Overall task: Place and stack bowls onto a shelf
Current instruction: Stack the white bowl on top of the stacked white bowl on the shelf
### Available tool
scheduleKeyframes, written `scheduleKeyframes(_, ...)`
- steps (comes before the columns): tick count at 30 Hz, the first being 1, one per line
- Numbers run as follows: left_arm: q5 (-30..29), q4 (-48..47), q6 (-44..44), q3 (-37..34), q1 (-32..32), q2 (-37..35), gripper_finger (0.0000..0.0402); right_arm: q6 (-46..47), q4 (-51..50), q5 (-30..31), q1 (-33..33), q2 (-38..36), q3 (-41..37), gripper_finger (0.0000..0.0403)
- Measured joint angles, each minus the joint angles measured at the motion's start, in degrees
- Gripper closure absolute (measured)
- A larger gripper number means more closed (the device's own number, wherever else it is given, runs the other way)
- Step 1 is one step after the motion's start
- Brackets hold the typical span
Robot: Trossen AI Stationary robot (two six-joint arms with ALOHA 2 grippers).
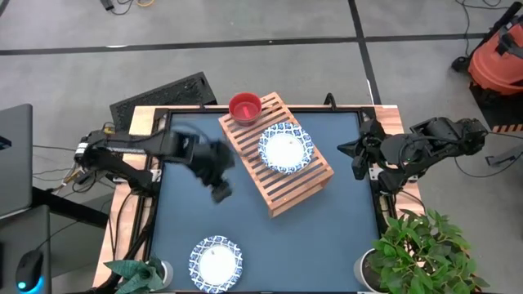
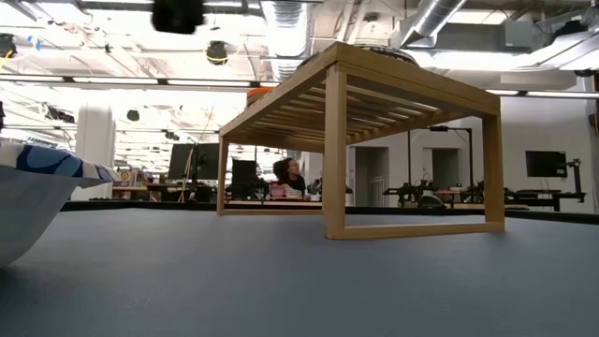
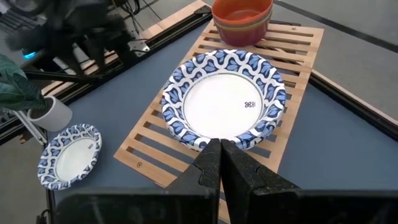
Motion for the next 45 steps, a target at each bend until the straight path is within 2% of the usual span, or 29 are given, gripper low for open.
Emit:
scheduleKeyframes(5, -6.62, -8.41, 3.7, -1.03, -10.57, -0.08, 0.0236, -0.04, -0.28, 0.01, 0.0, 0.0, 0.0, 0.0367)
scheduleKeyframes(8, -8.47, -7.36, 3.99, -3.47, -15.94, -0.04, 0.0236, -0.04, -0.85, 0.07, 0.0, 0.0, 0.0, 0.0367)
scheduleKeyframes(13, -7.81, -2.52, 1.92, -9.35, -21.72, -0.04, 0.0236, -0.04, -0.85, 0.08, 0.0, 0.0, 0.0, 0.0367)
scheduleKeyframes(25, -7.4, 11.99, -5.5, -22.76, -24.79, -0.02, 0.0236, 0.0, -0.81, 0.07, 0.0, 0.0, 0.0, 0.0367)
scheduleKeyframes(32, -7.96, 14.67, -7.78, -26.51, -27.16, -0.02, 0.0236, 0.42, -0.81, -0.03, 0.0, 0.01, 0.0, 0.0367)
scheduleKeyframes(36, -7.25, 21.0, -9.76, -28.44, -29.09, 0.0, 0.0236, 0.44, -0.81, -0.09, 0.0, 0.0, 0.0, 0.0367)
scheduleKeyframes(40, -9.46, 21.56, -11.52, -29.54, -29.65, 0.0, 0.0236, 0.46, -0.81, -0.09, 0.0, 0.0, 0.0, 0.0367)
scheduleKeyframes(45, -9.41, 23.16, -12.56, -31.73, -29.83, 0.01, 0.0236, 0.48, -0.81, -0.09, 0.0, 0.0, 0.0, 0.0367)
